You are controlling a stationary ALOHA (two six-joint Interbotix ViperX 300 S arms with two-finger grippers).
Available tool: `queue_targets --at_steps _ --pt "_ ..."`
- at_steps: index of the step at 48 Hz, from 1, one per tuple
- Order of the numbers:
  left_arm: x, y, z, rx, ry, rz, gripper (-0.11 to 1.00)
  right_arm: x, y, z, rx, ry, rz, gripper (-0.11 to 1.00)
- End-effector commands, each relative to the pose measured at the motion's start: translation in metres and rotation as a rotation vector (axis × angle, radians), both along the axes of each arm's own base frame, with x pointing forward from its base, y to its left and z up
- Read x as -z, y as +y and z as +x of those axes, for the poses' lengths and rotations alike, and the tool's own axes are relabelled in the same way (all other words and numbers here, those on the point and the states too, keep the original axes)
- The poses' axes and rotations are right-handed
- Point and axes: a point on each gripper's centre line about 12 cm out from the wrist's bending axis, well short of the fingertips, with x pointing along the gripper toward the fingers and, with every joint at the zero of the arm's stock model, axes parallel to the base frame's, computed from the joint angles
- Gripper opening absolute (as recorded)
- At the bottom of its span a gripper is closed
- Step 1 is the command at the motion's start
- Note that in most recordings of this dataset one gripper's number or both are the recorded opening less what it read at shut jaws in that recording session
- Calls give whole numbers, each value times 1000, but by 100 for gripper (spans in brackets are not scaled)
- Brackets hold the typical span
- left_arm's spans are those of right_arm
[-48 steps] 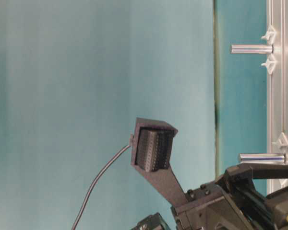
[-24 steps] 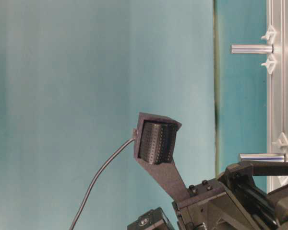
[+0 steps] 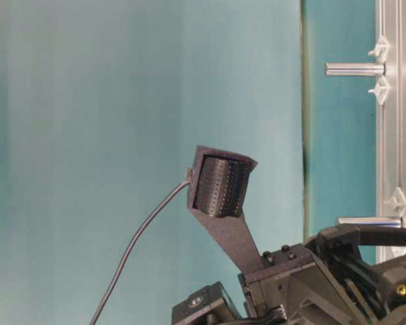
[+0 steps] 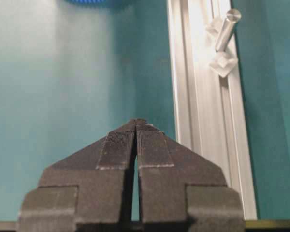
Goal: Find the location of the shaft and insert the large gear.
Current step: 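Lift the blue gear and turn it upright toward the left shaft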
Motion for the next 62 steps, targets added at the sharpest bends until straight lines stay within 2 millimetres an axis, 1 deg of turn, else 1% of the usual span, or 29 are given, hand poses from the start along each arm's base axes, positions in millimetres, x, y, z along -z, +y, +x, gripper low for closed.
queue_targets --at_steps 1,5,10,16,22,28,37,46,50,62 --pt "-29 -3 8 5 -87 -11 71 -6 0 1 3 -26 5 2" --pt "-44 -3 12 5 -128 -16 71 -5 0 -2 5 -30 9 2" --pt "-63 1 17 -6 -183 -22 71 -5 1 -4 6 -33 13 2" --pt "-88 18 22 -44 -247 -24 71 -5 0 -8 9 -43 15 2" --pt "-109 37 26 -61 -318 6 71 -5 0 -12 10 -53 15 2" --pt "-123 51 32 -46 -386 59 71 -5 -1 -18 13 -72 15 2" --pt "-132 72 42 -38 -422 129 71 -11 -3 -28 24 -115 14 2" --pt "-134 89 64 -66 -450 147 71 -14 -6 -41 38 -121 14 2" --pt "-130 94 74 -73 -457 151 71 -15 -7 -44 46 -126 12 2" --pt "-106 111 96 -99 -423 157 71 -16 -8 -48 53 -130 11 2"
